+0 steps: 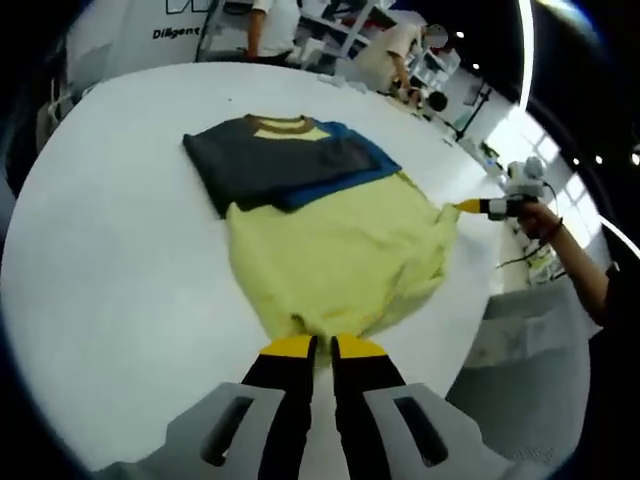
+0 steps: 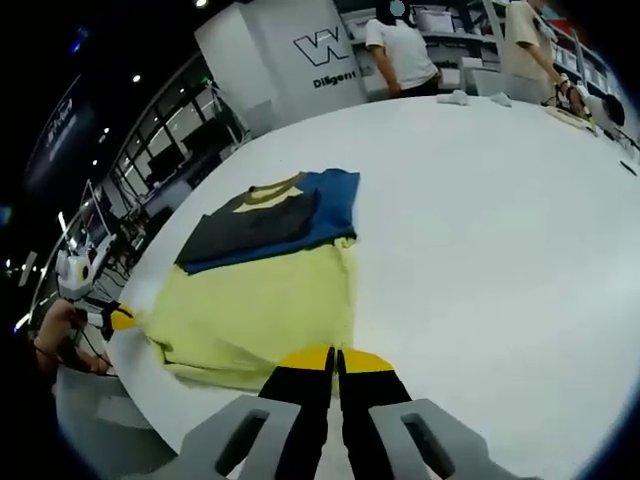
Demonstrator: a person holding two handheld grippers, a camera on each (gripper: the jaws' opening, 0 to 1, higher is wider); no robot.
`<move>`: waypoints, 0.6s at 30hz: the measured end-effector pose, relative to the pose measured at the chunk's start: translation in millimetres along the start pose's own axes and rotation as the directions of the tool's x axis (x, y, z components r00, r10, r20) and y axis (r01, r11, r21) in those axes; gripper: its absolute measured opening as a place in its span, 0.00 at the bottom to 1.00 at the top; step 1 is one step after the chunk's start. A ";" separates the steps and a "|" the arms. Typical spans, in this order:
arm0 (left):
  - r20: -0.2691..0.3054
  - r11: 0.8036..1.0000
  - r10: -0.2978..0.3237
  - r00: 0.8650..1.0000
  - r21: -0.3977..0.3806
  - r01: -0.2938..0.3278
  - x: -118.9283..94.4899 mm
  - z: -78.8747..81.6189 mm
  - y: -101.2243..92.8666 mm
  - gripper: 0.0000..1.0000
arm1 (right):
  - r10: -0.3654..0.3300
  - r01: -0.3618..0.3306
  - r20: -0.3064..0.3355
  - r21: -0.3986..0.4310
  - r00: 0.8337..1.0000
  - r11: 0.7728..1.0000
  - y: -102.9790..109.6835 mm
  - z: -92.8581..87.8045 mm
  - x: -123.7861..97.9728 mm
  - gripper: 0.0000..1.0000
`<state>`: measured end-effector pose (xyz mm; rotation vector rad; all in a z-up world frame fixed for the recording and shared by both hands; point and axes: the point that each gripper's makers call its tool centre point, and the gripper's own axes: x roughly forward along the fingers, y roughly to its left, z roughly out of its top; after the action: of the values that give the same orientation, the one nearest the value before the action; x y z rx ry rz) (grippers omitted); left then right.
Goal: Fold the garment on the visible template until the final outline fits inside the template.
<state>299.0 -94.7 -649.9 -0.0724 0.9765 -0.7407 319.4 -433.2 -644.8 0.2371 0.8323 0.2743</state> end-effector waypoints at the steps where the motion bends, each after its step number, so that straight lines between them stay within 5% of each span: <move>1: -0.008 1.000 0.005 1.000 0.005 -0.005 0.9 -0.9 0.7 0.00 | 0.001 -0.001 0.000 0.000 1.000 1.000 0.1 0.1 -0.5 0.00; 12: 0.084 0.998 0.049 0.995 -0.030 -0.047 -15.0 16.2 5.0 0.00 | 0.034 -0.034 0.018 0.009 0.999 0.999 4.9 1.5 -17.4 0.00; 18: 0.188 0.996 0.076 0.979 -0.064 -0.065 -33.9 35.5 0.7 0.00 | 0.067 -0.069 0.068 0.028 0.995 0.997 13.5 10.4 -36.3 0.00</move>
<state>315.4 -83.1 -605.1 -0.1559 0.8141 -0.6282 301.9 -433.5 -608.7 0.3015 0.7631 0.3161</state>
